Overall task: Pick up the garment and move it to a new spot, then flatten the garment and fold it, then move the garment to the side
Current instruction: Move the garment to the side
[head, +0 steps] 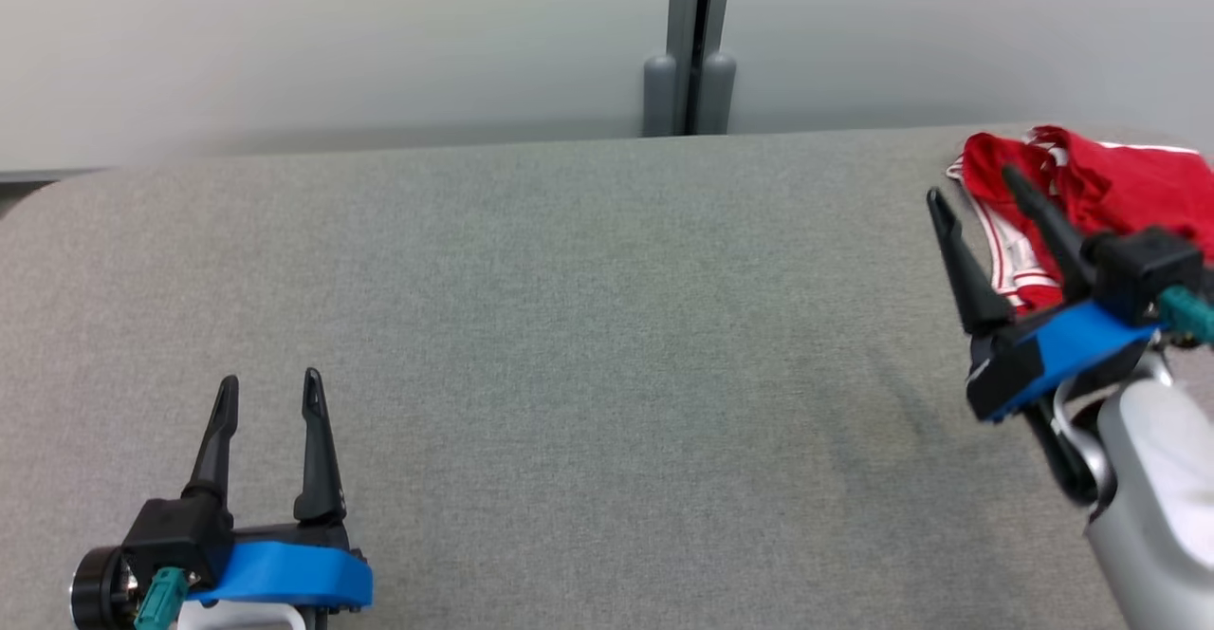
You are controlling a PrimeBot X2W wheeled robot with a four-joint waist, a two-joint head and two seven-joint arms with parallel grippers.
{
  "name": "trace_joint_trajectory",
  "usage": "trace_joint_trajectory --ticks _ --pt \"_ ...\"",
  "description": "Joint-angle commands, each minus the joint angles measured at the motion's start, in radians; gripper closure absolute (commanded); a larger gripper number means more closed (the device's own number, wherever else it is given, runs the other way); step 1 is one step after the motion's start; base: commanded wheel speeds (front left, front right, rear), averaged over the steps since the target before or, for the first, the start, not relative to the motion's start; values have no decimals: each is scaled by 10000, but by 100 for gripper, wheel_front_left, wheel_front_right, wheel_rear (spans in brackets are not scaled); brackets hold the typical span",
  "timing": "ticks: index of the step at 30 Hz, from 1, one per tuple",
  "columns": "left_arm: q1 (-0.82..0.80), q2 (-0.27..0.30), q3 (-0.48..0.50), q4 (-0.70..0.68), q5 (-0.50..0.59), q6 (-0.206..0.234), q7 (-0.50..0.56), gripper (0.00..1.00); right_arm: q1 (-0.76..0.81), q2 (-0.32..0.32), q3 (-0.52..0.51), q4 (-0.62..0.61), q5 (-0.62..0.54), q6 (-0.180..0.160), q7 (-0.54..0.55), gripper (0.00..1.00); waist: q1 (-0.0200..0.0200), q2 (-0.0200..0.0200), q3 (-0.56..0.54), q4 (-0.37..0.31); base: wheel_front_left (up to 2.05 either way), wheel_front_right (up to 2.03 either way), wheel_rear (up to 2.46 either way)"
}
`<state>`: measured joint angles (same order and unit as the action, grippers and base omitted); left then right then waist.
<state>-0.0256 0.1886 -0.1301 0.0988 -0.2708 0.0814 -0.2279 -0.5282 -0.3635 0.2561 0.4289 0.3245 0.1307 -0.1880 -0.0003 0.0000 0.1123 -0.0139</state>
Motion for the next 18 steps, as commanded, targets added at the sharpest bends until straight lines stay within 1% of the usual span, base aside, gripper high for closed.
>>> trace_joint_trajectory --ticks 1,8,13,18 --pt "136 37 23 -22 -20 56 34 0 522 204 -159 -242 -106 2 81 0 3 0 -225 -143 0 0 0" --pt "333 81 10 -62 -138 71 122 0 2234 1057 -1085 -1482 -303 2 468 0 3 0 -522 -283 0 0 0" --pt "336 87 -22 -61 -175 125 136 0 3207 1654 -1808 -2359 -592 2 717 0 3 0 -644 -356 0 0 0" --pt "408 120 -42 -66 -207 158 189 0 4011 2227 -2255 -3061 -836 2 974 0 3 0 -765 -430 0 0 0"
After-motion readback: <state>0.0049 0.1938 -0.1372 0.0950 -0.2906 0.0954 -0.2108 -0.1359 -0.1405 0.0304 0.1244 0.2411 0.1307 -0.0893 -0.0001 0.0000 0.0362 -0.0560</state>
